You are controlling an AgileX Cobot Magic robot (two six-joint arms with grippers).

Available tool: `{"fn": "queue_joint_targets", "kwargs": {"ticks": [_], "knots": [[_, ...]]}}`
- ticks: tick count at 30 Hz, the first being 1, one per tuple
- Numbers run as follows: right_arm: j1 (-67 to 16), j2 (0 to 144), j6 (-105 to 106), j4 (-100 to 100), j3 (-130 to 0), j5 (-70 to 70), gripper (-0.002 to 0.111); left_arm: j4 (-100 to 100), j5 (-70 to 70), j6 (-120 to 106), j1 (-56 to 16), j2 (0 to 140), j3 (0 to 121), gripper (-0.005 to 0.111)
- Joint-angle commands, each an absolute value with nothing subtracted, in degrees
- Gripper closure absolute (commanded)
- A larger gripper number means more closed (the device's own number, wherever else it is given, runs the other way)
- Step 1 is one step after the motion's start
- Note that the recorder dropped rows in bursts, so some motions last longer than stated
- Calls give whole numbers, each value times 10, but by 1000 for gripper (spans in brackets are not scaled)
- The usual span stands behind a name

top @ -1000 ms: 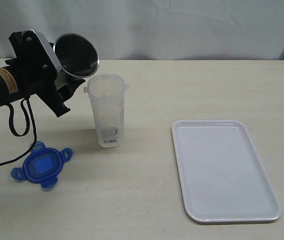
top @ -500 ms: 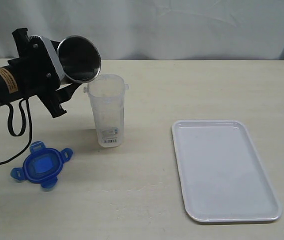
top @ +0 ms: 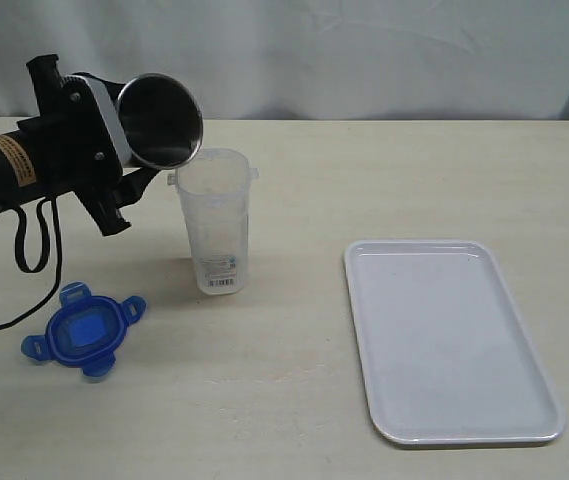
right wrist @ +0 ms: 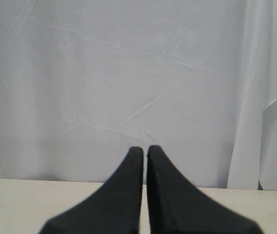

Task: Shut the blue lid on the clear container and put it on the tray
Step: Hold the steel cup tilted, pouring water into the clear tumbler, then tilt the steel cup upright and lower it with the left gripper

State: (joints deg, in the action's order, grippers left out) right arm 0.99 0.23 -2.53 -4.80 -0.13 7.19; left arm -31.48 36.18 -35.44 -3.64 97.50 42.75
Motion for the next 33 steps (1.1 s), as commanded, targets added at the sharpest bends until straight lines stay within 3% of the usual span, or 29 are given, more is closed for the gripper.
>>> {"fn": "queue_joint_targets", "kwargs": {"ticks": [1, 24, 33], "knots": [[11, 0, -28, -47, 0, 74, 104, -307, 402, -375, -40, 965, 431, 107], [11, 0, -28, -47, 0, 74, 104, -306, 392, -370, -40, 965, 431, 107], [11, 0, -28, -47, 0, 74, 104, -306, 391, -257, -40, 965, 431, 107]]}}
